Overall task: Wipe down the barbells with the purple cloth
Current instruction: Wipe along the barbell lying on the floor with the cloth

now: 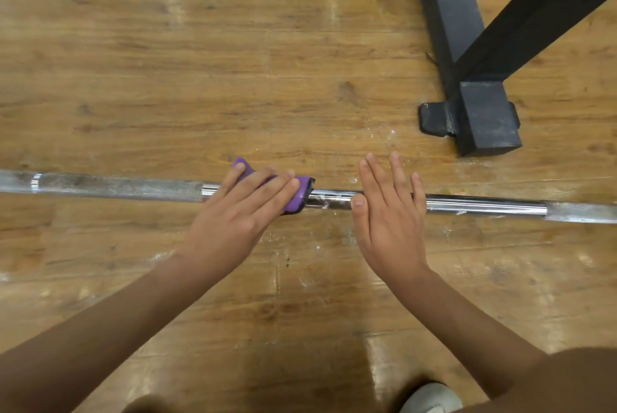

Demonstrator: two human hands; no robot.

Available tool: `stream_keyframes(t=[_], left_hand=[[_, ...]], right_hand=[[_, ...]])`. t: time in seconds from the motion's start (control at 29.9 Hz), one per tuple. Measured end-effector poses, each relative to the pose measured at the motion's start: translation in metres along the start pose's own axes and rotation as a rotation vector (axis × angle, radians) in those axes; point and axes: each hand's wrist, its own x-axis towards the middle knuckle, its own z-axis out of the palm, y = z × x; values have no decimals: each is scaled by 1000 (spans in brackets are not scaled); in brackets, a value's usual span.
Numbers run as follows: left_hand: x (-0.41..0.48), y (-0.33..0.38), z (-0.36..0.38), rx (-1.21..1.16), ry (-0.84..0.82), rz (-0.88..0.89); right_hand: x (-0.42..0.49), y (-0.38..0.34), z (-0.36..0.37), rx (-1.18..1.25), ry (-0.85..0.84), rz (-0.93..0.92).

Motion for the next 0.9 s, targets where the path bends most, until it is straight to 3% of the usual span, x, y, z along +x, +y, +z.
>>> stream_keyframes(t=[0.27, 0.47, 0.9], left_hand=[[-13, -28, -11, 29, 13, -160], [34, -17, 4, -54, -73, 66], [87, -51, -16, -44, -385, 238]], right_hand=[[18, 0, -8, 3, -109, 40], [28, 0, -6, 11, -99, 57], [48, 5, -4, 40, -91, 27]])
